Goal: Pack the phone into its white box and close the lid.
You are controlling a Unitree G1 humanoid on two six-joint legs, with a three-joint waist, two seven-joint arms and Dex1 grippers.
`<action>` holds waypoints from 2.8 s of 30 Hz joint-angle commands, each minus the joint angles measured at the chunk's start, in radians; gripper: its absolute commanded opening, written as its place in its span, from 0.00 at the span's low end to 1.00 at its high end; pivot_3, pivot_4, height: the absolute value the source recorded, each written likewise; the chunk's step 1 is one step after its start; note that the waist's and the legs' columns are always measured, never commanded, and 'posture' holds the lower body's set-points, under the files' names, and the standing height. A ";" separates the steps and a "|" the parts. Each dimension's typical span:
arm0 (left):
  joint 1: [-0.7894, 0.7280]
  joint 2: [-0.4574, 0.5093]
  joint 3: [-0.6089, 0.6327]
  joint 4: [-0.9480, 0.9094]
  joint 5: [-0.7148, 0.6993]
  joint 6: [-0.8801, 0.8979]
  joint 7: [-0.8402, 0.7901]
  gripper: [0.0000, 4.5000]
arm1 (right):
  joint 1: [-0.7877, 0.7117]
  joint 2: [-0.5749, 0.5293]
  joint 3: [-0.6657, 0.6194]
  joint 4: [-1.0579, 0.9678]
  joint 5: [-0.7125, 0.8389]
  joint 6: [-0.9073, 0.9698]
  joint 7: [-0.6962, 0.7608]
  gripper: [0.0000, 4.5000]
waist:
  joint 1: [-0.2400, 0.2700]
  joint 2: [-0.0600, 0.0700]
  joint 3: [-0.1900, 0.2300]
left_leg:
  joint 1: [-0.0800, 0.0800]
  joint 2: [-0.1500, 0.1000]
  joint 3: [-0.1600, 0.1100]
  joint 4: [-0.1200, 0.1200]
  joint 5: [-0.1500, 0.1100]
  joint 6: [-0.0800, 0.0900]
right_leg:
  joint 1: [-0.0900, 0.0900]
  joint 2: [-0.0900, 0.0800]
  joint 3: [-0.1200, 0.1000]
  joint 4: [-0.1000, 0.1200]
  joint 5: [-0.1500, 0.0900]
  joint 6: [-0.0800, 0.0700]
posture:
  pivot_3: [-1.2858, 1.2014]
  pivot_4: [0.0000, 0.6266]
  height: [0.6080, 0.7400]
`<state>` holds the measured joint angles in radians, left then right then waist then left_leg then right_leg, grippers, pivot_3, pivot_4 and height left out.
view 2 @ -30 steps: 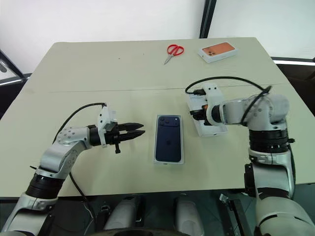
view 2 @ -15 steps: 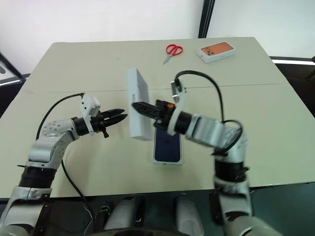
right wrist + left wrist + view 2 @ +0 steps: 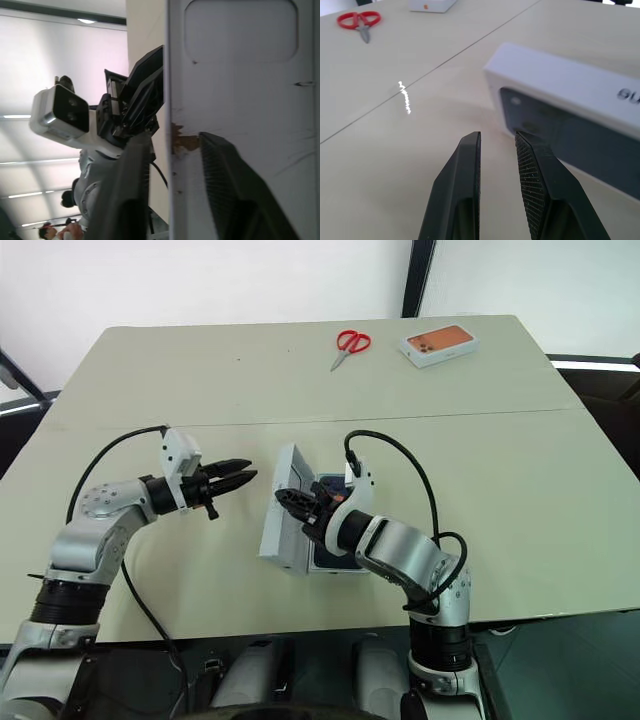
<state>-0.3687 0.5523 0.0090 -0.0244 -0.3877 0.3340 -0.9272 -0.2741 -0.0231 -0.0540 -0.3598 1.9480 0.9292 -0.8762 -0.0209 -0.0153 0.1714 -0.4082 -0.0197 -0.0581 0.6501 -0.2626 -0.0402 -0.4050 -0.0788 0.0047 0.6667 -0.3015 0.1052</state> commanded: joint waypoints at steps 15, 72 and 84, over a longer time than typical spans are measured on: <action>-0.038 -0.133 -0.179 -0.117 -0.013 0.063 -0.026 0.25 | -0.284 -0.762 -0.005 0.032 -0.183 0.282 0.570 0.99 | 0.004 0.001 0.001 | -0.001 0.000 0.000 0.001 0.000 0.001 | 0.001 0.000 0.000 -0.002 0.000 0.000 | 0.52 0.24 1.00; -0.180 -0.116 -0.289 -0.236 -0.009 0.602 0.127 0.25 | -0.123 -0.933 0.333 -0.229 -1.651 -0.039 1.545 0.01 | 0.011 0.001 0.002 | -0.001 -0.002 -0.001 0.003 0.000 0.001 | 0.002 -0.001 -0.001 -0.002 0.000 0.000 | 0.52 0.24 1.00; -0.177 -0.122 -0.300 -0.222 0.004 0.590 0.131 0.25 | -0.100 -0.912 0.326 -0.214 -1.698 -0.042 1.565 0.01 | 0.012 0.001 0.002 | -0.001 -0.002 -0.001 0.003 0.000 0.001 | 0.002 -0.001 -0.001 -0.002 0.000 0.000 | 0.52 0.24 1.00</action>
<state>-0.5435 0.4461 -0.2919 -0.2161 -0.3716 0.9513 -0.7957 -0.3705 -0.9499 0.2913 -0.5460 0.2509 0.9079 0.6770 -0.0093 -0.0142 0.1732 -0.4088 -0.0217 -0.0588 0.6531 -0.2629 -0.0396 -0.4028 -0.0803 0.0038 0.6651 -0.3016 0.1054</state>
